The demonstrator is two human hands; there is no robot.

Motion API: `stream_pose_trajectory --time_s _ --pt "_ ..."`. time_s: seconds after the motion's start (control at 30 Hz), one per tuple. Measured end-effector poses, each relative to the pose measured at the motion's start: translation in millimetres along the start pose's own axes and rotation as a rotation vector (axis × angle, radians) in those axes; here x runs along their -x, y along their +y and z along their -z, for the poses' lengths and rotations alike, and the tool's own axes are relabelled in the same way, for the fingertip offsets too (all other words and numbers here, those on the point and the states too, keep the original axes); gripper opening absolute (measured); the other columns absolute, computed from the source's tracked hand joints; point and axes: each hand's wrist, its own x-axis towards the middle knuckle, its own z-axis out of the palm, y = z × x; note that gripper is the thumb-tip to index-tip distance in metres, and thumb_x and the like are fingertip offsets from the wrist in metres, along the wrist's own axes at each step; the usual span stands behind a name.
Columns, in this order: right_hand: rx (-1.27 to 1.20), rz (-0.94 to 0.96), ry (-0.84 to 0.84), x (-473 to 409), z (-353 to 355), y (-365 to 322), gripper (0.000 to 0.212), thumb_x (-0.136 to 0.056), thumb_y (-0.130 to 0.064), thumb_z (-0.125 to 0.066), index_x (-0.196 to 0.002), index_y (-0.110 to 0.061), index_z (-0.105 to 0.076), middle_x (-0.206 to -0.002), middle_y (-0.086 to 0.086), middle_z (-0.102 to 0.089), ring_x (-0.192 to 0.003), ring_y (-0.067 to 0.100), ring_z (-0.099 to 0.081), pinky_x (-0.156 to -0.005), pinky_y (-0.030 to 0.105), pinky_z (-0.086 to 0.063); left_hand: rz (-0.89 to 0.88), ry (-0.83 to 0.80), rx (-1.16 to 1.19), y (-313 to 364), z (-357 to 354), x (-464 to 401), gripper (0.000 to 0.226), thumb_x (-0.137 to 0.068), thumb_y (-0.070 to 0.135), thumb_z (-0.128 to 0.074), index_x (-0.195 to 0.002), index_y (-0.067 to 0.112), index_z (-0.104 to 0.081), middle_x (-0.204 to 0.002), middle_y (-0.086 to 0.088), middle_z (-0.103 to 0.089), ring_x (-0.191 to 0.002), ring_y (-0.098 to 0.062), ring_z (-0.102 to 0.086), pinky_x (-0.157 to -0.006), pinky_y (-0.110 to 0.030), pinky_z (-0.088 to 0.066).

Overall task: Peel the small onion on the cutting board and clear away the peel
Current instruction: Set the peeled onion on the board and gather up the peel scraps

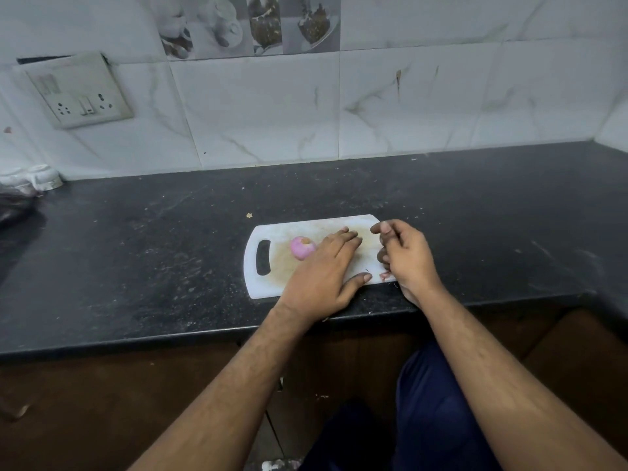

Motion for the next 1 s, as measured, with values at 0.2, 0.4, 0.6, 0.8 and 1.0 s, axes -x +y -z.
stream_pose_trajectory --time_s 0.2,0.4,0.6,0.8,1.0 --pt "-0.176 -0.066 0.084 -4.0 0.0 1.7 0.026 -0.108 -0.032 -0.048 -0.102 -0.016 -0.068 -0.076 -0.004 -0.046 -0.050 0.005 -0.039 -0.040 0.024 -0.042 0.206 -0.234 -0.040 20.8 -11.2 -16.2 0.101 -0.096 0.073 -0.044 -0.163 0.002 -0.018 -0.173 -0.018 -0.017 -0.162 -0.029 -0.011 -0.130 -0.041 -0.012" --pt "-0.314 -0.109 0.148 -10.6 2.4 7.4 0.028 -0.108 -0.029 -0.048 -0.100 -0.011 -0.068 -0.073 -0.002 -0.045 -0.049 0.006 -0.037 -0.041 0.021 -0.034 0.249 -0.300 -0.052 27.9 -15.0 -22.4 0.089 -0.100 0.069 -0.040 -0.163 0.008 -0.025 -0.173 -0.017 -0.018 -0.161 -0.029 -0.015 -0.130 -0.042 -0.015" --pt "-0.362 -0.107 0.132 -12.9 3.3 9.5 0.026 -0.108 -0.027 -0.050 -0.094 -0.014 -0.068 -0.073 -0.001 -0.043 -0.047 0.005 -0.035 -0.043 0.020 -0.030 0.266 -0.147 0.175 54.3 -31.2 -23.4 0.026 -0.103 0.024 -0.058 -0.120 0.013 -0.075 -0.146 -0.006 -0.063 -0.130 -0.030 -0.063 -0.102 -0.047 -0.054" --pt "-0.275 -0.077 0.111 -11.7 3.5 10.2 0.026 -0.106 -0.031 -0.054 -0.092 -0.016 -0.070 -0.068 -0.006 -0.046 -0.050 0.008 -0.034 -0.047 0.022 -0.029 0.129 -0.045 0.045 69.4 -31.0 6.7 0.030 -0.092 0.000 -0.056 -0.117 0.005 -0.072 -0.130 -0.007 -0.070 -0.107 -0.032 -0.073 -0.086 -0.047 -0.060" --pt "-0.162 -0.048 0.097 -4.7 1.2 4.8 0.026 -0.106 -0.030 -0.055 -0.090 -0.015 -0.069 -0.056 -0.017 -0.052 -0.051 0.009 -0.036 -0.047 0.020 -0.032 0.129 0.017 0.092 69.1 -28.9 21.3 0.041 -0.089 -0.002 -0.060 -0.128 0.006 -0.070 -0.136 -0.006 -0.069 -0.111 -0.031 -0.073 -0.092 -0.045 -0.061"
